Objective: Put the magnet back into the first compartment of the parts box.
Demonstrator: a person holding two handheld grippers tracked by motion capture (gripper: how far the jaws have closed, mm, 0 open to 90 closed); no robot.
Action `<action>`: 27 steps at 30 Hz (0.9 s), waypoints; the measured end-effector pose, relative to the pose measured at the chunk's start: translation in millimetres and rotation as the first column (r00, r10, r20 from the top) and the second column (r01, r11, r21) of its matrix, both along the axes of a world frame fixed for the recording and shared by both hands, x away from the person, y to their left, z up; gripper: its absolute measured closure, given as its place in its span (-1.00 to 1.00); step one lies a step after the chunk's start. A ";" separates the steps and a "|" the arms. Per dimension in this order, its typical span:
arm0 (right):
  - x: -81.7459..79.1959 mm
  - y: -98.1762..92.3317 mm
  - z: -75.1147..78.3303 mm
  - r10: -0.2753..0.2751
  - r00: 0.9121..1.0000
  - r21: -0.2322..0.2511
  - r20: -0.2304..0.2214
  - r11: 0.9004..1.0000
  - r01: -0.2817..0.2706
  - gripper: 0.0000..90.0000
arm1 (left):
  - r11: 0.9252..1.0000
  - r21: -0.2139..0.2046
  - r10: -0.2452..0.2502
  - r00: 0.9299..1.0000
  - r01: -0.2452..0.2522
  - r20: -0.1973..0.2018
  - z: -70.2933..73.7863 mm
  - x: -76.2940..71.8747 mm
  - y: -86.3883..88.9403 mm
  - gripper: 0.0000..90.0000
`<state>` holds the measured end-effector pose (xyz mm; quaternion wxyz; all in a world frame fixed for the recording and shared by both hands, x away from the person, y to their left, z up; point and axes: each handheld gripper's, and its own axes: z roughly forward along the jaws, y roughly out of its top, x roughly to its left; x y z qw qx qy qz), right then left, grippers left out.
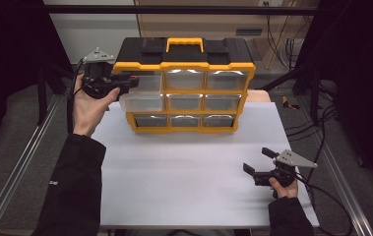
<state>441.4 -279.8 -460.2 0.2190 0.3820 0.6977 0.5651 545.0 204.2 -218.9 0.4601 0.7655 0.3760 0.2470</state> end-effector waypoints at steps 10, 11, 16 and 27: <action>0.0 0.0 0.0 0.000 1.000 0.000 -0.002 1.000 0.000 -0.99 | 0.999 0.041 0.012 1.000 -0.011 -0.019 -7.8 6.2 -7.4 0.39; 0.0 0.0 0.0 0.001 1.000 0.000 -0.002 1.000 -0.001 -0.99 | 0.999 0.043 0.012 1.000 -0.011 -0.020 -8.0 6.7 -7.7 0.39; 0.0 0.0 0.1 0.000 1.000 0.000 0.000 1.000 0.000 -0.99 | 0.998 0.057 0.020 0.999 -0.018 -0.035 -10.0 8.9 -10.0 0.39; -0.1 0.0 0.1 -0.002 1.000 0.001 0.000 1.000 0.002 -0.99 | 0.998 0.059 0.031 0.999 -0.028 -0.035 -11.8 10.2 -12.2 0.31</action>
